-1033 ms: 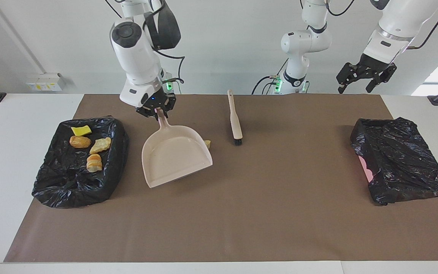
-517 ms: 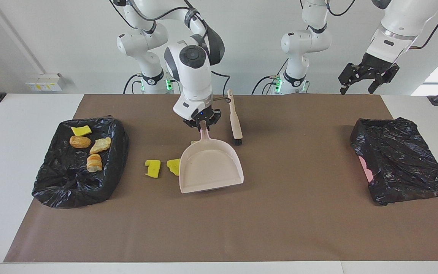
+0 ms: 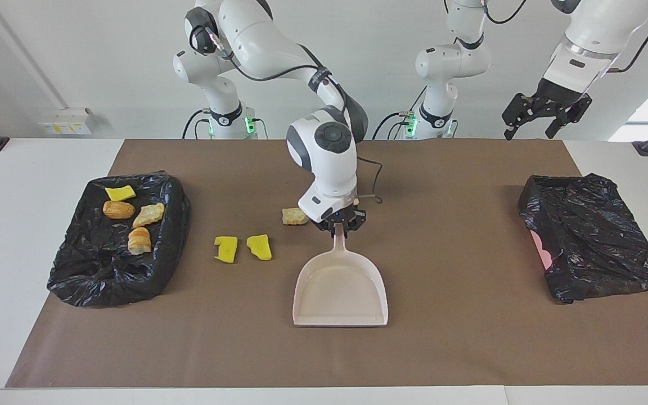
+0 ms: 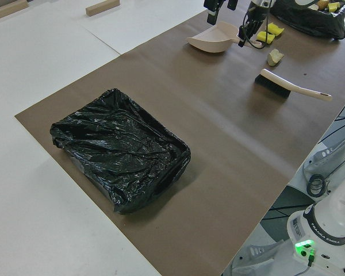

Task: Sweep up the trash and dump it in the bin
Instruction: 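Bring the dustpan back and set it down on the mat with the right gripper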

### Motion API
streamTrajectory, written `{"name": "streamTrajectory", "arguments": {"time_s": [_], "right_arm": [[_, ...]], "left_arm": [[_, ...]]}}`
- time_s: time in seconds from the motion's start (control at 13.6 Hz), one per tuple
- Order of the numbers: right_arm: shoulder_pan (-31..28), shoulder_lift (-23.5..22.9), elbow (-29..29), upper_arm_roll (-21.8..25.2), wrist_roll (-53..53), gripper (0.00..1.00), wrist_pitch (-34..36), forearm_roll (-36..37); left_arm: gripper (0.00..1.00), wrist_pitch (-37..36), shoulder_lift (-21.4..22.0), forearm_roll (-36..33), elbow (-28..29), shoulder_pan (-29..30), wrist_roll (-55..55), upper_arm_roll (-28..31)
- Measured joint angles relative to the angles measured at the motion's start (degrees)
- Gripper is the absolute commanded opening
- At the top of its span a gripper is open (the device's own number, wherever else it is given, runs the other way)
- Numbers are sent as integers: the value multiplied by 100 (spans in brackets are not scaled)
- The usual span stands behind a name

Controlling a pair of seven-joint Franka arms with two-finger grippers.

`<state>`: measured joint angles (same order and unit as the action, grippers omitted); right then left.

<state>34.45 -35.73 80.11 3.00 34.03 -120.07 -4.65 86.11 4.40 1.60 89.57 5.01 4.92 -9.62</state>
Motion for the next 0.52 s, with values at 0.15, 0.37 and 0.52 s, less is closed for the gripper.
{"name": "streamTrajectory", "arguments": {"time_s": [0.15, 0.37, 0.52], "right_arm": [[-7, -171, -144, 35, 0, 100, -25, 0], [17, -1, -315, 35, 0, 100, 21, 0], [35, 290, -292, 33, 0, 100, 329, -2]], "left_arm": [[100, 0, 0, 0, 0, 0, 0, 0], [100, 0, 0, 0, 0, 0, 0, 1], [100, 0, 0, 0, 0, 0, 0, 1]]}}
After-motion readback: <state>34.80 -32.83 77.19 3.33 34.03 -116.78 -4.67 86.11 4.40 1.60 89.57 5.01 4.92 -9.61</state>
